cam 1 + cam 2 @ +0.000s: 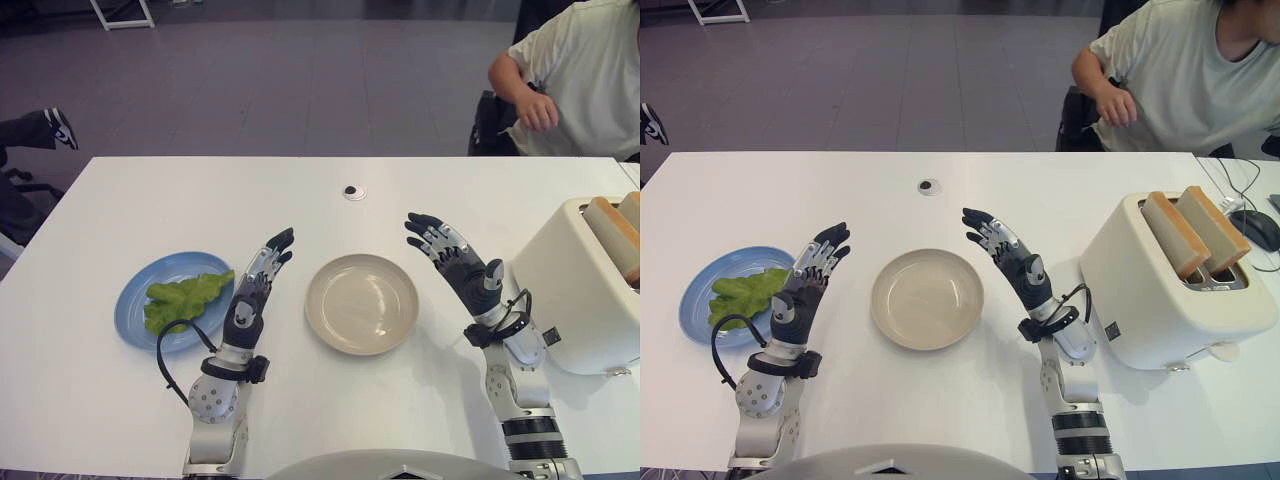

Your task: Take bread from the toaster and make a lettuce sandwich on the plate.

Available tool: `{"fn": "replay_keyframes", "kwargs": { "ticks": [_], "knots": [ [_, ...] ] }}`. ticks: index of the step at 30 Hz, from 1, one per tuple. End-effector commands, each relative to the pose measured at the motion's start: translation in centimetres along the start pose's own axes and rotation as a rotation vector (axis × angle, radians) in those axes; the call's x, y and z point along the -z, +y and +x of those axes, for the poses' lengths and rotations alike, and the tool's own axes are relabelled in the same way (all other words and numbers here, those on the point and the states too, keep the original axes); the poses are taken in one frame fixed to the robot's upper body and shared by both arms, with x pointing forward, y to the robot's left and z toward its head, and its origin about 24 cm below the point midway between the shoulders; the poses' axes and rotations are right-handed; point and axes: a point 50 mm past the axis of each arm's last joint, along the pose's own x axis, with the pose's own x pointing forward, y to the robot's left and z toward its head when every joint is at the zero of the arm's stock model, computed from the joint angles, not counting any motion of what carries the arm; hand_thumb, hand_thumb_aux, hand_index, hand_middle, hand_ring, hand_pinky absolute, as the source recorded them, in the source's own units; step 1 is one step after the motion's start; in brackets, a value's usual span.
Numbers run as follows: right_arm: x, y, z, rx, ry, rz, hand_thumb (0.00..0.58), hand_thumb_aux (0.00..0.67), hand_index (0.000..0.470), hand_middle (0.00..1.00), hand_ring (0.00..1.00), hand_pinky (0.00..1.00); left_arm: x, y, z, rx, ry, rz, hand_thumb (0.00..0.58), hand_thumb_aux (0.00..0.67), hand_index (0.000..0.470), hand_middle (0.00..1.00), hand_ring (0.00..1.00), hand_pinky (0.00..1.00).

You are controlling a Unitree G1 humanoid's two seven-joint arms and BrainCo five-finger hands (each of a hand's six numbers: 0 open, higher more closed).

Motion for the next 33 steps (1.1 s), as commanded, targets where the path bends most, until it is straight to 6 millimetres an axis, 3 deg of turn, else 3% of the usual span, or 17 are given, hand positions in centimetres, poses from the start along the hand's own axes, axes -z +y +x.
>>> {"fn": "replay_keyframes", "kwargs": {
  "ticks": [1,11,14,16,18,21,23,25,28,33],
  "knots": [
    [0.0,-0.1,-0.1,-0.004,0.013,-0.005,0.0,0.0,0.0,0.0,0.0,0.0,0.1,-0.1,-0.2,0.018,0.021,0.008,0.0,0.0,0.0,0.0,0.0,0.0],
    [-0.4,0.5,-0.2,-0.066,0.003,-0.019,0.0,0.0,0.0,0.0,0.0,0.0,0.1,-0.3,-0.2,0.029,0.024,0.012,0.0,0.0,0.0,0.0,0.0,0.0],
    [-6.4,0.7,-0.5,-0.155,-0.14,-0.113,0.0,0.0,0.0,0.0,0.0,0.0,0.3,-0.7,-0.1,0.051,0.025,0.011,0.0,0.0,0.0,0.0,0.0,0.0],
    [-11.4,-0.8,-0.6,-0.169,-0.188,-0.174,0.0,0.0,0.0,0.0,0.0,0.0,0.2,-0.9,-0.2,0.047,0.028,0.013,0.0,0.0,0.0,0.0,0.0,0.0],
    [-15.0,-2.9,-1.1,-0.136,-0.13,-0.245,0.0,0.0,0.0,0.0,0.0,0.0,0.2,-1.2,-0.2,0.044,0.029,0.014,0.0,0.0,0.0,0.0,0.0,0.0],
    [-19.7,-8.2,-3.1,0.089,0.012,-0.367,0.0,0.0,0.0,0.0,0.0,0.0,0.2,-1.8,0.0,0.056,0.027,0.01,0.0,0.0,0.0,0.0,0.0,0.0],
    [-21.5,-10.8,-4.4,0.217,0.103,-0.496,0.0,0.0,0.0,0.0,0.0,0.0,0.2,-1.9,0.0,0.058,0.027,0.01,0.0,0.0,0.0,0.0,0.0,0.0],
    [-21.6,-12.8,-5.8,0.309,0.252,-0.672,0.0,0.0,0.0,0.0,0.0,0.0,0.3,-2.0,0.0,0.059,0.028,0.01,0.0,0.0,0.0,0.0,0.0,0.0],
    [-18.2,-14.5,-8.1,0.292,0.589,-0.971,0.0,0.0,0.0,0.0,0.0,0.0,0.4,-1.9,0.1,0.062,0.028,0.01,0.0,0.0,0.0,0.0,0.0,0.0],
    [-14.5,-17.6,-11.8,0.38,0.822,-1.02,0.0,0.0,0.0,0.0,0.0,0.0,0.4,-1.7,-0.1,0.06,0.029,0.014,0.0,0.0,0.0,0.0,0.0,0.0]
  ]
}}
